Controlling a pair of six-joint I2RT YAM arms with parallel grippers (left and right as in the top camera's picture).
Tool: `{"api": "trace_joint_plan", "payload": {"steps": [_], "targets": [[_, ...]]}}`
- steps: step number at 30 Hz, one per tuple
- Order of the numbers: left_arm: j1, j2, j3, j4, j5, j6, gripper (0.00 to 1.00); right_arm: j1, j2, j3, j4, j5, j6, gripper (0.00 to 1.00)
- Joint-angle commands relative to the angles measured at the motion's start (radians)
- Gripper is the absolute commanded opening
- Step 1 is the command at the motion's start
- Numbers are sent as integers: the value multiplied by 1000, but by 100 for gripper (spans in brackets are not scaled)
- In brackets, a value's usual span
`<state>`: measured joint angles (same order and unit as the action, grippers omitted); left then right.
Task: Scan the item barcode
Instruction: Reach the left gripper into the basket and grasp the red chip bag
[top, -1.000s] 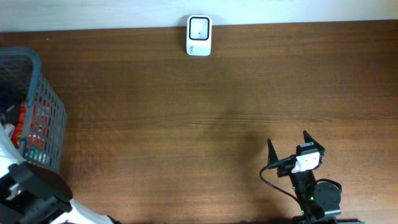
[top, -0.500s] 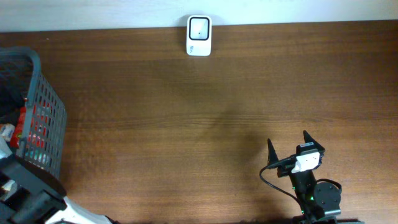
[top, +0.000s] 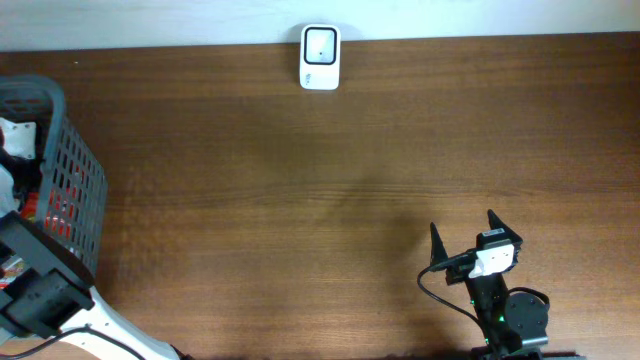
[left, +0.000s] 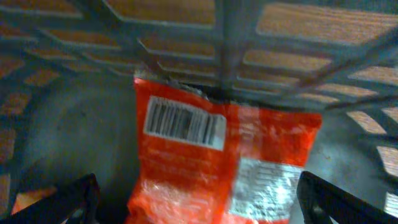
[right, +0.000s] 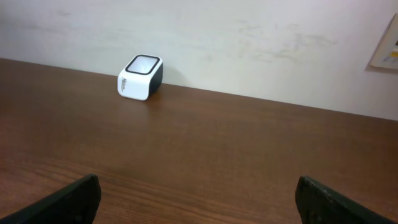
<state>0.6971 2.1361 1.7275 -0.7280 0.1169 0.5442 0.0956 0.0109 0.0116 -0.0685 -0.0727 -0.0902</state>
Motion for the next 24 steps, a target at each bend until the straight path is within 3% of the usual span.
{"api": "trace_joint_plan", "payload": {"steps": [1,9,15,21,22,24], "targets": [[-2,61,-7,27,25,34,99,8,-7,-6,-3,2,-7,99],[0,156,-9,19,7,59,100,8,-7,-6,-3,1,-7,99],[0,169,-9,8,6,59,72,8,-7,-6,-3,2,-7,99],[0,169,-9,-70,-9,58,72,8,-7,-6,-3,2,-7,99],[0,169,-9,-75,-9,58,66,8,-7,-6,-3,2,-7,99],[0,168,-8,-77,-9,58,29,8,-7,-6,-3,2,-7,99]]}}
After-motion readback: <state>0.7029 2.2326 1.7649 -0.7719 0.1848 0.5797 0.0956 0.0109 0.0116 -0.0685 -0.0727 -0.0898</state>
